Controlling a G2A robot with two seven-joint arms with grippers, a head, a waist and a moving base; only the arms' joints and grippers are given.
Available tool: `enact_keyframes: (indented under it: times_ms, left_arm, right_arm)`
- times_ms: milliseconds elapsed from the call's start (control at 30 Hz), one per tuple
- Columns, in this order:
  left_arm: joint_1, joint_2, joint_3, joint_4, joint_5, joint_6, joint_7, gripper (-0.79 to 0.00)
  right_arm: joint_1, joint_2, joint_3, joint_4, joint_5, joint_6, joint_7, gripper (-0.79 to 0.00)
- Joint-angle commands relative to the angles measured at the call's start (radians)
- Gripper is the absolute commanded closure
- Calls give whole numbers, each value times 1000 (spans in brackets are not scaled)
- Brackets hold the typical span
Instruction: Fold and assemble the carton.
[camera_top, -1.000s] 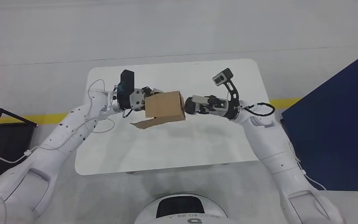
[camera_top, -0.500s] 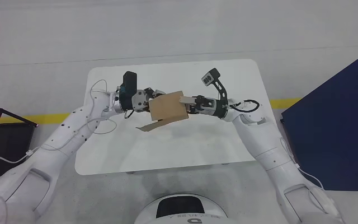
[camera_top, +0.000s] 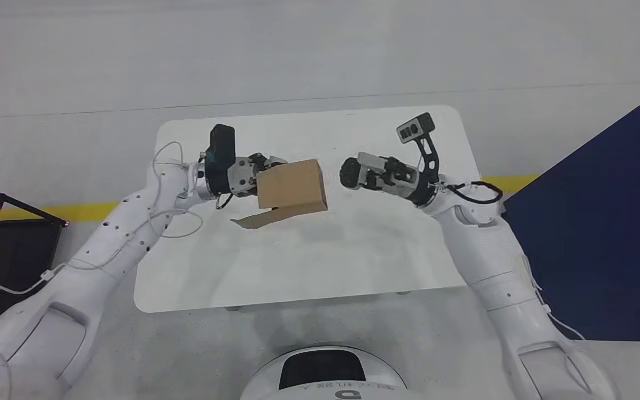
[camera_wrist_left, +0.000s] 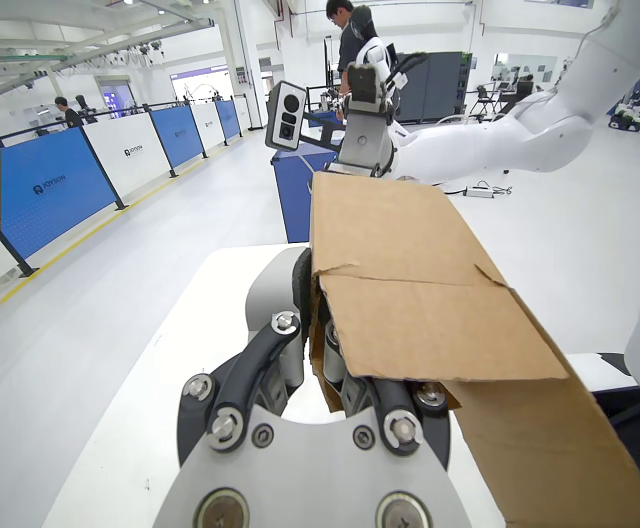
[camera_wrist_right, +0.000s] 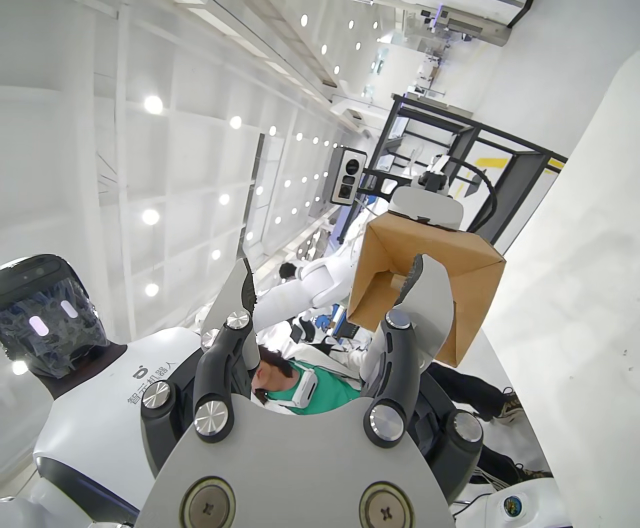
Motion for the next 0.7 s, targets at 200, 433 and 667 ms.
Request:
enact_keyframes:
  times_ms: [200, 433, 667]
  left_arm:
    - [-54, 7, 12, -4, 237, 38, -212, 0]
    - [-102, -1, 29, -84, 325, -17, -572, 0]
    - [-201, -61, 153, -93, 186, -17, -1021, 0]
  right_arm:
    - [-30, 7, 28, -32, -2, 1, -7, -539]
    - [-43, 11, 46, -26, 2, -16, -29, -551]
    - [-79, 18, 93, -24, 21, -47, -44, -539]
